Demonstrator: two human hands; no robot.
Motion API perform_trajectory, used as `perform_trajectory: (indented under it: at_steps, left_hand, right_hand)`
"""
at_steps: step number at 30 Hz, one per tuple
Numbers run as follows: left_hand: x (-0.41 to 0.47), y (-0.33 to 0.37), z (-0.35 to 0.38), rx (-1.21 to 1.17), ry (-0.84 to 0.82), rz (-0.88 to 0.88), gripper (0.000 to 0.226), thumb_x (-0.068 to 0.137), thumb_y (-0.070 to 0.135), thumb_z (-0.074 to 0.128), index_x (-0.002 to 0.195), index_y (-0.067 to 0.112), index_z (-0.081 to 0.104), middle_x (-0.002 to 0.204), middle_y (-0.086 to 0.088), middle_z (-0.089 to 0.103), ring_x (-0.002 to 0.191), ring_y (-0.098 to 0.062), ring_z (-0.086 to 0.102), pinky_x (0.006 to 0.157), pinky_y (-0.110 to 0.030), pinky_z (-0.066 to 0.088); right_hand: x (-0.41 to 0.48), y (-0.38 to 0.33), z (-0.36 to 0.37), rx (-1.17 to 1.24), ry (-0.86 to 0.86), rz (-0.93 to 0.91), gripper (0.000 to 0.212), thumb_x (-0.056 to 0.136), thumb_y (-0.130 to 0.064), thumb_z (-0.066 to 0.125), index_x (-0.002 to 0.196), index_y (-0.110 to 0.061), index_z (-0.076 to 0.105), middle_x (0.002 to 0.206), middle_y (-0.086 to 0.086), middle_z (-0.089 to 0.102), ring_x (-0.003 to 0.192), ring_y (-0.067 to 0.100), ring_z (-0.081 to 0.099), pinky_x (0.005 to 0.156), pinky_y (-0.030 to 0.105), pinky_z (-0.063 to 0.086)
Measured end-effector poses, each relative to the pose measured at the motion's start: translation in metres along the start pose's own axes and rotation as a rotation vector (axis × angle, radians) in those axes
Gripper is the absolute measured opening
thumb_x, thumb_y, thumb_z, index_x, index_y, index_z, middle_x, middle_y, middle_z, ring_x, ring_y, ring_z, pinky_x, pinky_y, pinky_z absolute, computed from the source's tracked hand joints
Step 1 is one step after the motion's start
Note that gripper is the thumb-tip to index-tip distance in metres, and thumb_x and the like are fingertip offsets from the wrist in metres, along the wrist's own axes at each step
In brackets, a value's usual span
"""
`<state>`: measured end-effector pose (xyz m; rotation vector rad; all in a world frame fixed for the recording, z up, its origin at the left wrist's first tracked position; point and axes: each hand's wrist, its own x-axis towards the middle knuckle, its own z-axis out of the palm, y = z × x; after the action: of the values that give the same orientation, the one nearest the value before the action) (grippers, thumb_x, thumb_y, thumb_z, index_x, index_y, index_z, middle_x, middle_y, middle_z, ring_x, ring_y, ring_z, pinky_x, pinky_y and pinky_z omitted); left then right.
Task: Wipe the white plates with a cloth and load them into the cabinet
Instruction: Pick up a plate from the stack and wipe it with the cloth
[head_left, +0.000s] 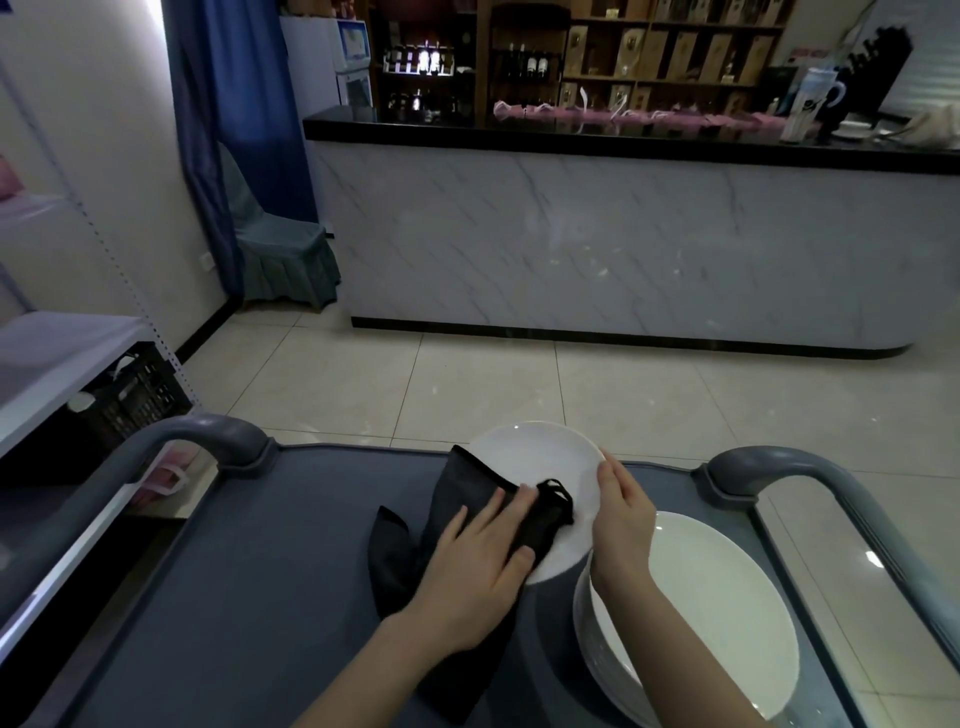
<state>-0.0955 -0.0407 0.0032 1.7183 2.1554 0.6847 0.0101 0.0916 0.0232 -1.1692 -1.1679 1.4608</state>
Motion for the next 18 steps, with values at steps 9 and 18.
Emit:
perform_trajectory:
  at_steps: [9, 18]
  left_hand:
    - [0.046, 0.004, -0.002, 0.134, -0.093, 0.029, 0.056, 0.104, 0.04, 0.017, 0.139, 0.054, -0.024, 0.151, 0.029, -0.034, 0.143, -0.003, -0.03, 0.118, -0.047, -0.014]
    - [0.061, -0.031, -0.042, 0.047, 0.063, -0.039, 0.053, 0.092, 0.06, 0.04, 0.142, 0.045, 0.028, 0.133, 0.006, 0.043, 0.126, -0.019, 0.041, 0.107, -0.043, 0.036]
  right_hand:
    - [-0.025, 0.008, 0.013, 0.018, -0.107, -0.005, 0.024, 0.1, -0.015, 0.053, 0.113, -0.026, 0.07, 0.108, -0.014, 0.071, 0.108, 0.005, 0.063, 0.095, 0.024, 0.045]
    - [-0.021, -0.011, -0.014, -0.221, -0.452, -0.176, 0.026, 0.098, -0.015, 0.058, 0.117, -0.029, 0.07, 0.109, -0.018, 0.072, 0.103, -0.001, 0.066, 0.082, 0.016, 0.053]
